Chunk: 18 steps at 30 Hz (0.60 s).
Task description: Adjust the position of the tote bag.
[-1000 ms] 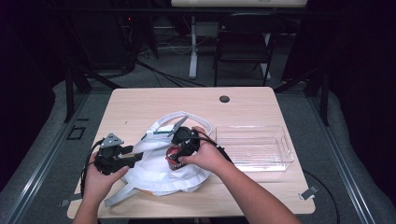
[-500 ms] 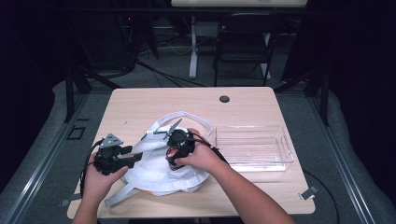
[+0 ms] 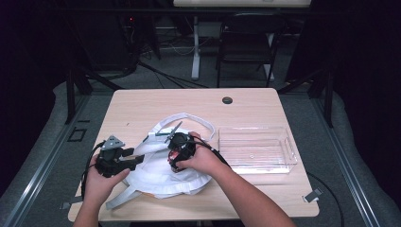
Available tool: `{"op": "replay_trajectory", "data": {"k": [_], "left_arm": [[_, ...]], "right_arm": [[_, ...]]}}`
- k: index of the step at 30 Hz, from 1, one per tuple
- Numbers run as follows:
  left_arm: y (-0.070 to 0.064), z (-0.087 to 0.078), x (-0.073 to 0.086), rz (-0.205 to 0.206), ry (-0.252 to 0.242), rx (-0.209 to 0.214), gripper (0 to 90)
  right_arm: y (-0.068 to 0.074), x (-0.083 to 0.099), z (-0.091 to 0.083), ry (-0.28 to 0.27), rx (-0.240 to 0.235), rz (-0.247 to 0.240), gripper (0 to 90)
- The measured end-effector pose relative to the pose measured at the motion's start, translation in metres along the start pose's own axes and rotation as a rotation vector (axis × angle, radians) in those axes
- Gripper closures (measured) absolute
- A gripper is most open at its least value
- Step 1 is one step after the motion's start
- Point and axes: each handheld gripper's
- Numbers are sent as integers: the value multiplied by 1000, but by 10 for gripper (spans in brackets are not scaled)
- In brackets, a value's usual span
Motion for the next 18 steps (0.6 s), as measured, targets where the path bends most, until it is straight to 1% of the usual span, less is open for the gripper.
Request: {"op": "replay_trajectory", "data": {"k": [9,15,17,18], "left_arm": [[-1,1,0,4,7,-4,477],[-1,2,0,1,2,-4,477],[0,2,0,0,8,-4,477],[0,3,1,-2,-2,-7,477]], "right_arm": [[0,0,1,2,-2,0,252],[1,0,5,23,2,-12,249],[2,0,5,28,6,-4,250],[2,-1,5,33,4,6,250]]}}
Point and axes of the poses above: each handheld gripper's, and its own axes: z roughly forward along the jaws, x roughly out of its underside, y roughly to its left, and after that the axes turned 15 degrees about -z, right-handed
